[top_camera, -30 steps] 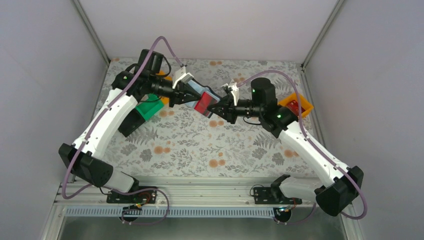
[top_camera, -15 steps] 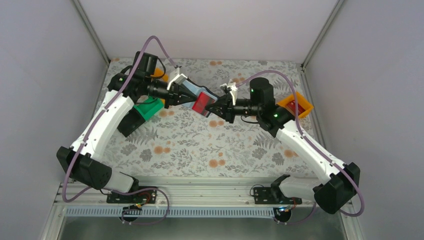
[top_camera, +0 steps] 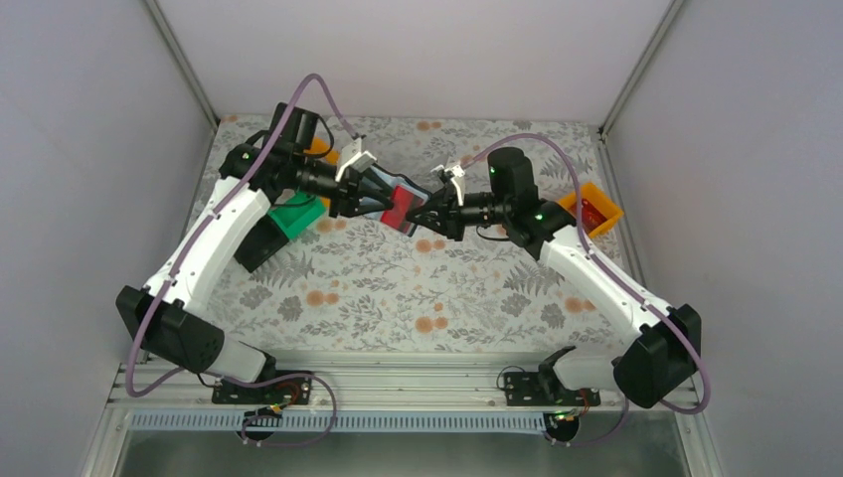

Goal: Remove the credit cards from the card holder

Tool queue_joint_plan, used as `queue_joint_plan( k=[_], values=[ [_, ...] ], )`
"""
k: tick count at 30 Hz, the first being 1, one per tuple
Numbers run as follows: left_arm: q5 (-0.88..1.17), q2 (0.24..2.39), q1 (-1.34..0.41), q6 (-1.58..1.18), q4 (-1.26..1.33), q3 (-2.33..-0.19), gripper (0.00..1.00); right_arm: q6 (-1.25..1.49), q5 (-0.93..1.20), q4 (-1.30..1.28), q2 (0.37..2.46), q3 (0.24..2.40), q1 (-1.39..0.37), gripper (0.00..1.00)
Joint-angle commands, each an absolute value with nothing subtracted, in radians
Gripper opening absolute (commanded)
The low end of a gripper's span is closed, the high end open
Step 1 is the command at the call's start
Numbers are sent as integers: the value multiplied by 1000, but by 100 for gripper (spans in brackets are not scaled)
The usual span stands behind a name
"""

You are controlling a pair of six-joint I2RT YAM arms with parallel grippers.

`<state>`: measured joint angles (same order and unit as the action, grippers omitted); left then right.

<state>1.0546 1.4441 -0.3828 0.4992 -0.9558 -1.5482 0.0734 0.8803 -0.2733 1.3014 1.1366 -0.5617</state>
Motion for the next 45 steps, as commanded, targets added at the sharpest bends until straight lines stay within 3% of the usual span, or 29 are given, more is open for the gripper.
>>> queue_joint_plan(
  k=[1, 5, 13, 24, 31, 40, 45],
  values=[
    [1153, 1501, -403, 505, -902, -1628, 36, 28, 1012, -243, 1294, 1185, -580, 13],
    [1173, 1529, -425, 461, -895, -1624, 44, 2, 1030, -260, 1276, 1183, -580, 13],
    [1116, 1522, -497, 474, -940, -1628, 49, -47, 1013, -278, 1206, 1177, -577, 14],
    [1120, 1502, -566, 582, -1025, -1585, 24, -115, 1016, -321, 1180, 1208, -564, 15],
    [949, 1506, -565, 605, -1081, -1594, 19, -100, 996, -318, 1141, 1224, -547, 15],
    [905, 1538, -565, 631, -1176, -1633, 25, -117, 975, -340, 1123, 1234, -543, 14],
    [943, 1518, -578, 557, -1053, -1609, 34, -139, 1009, -373, 1144, 1253, -542, 14]
  ],
)
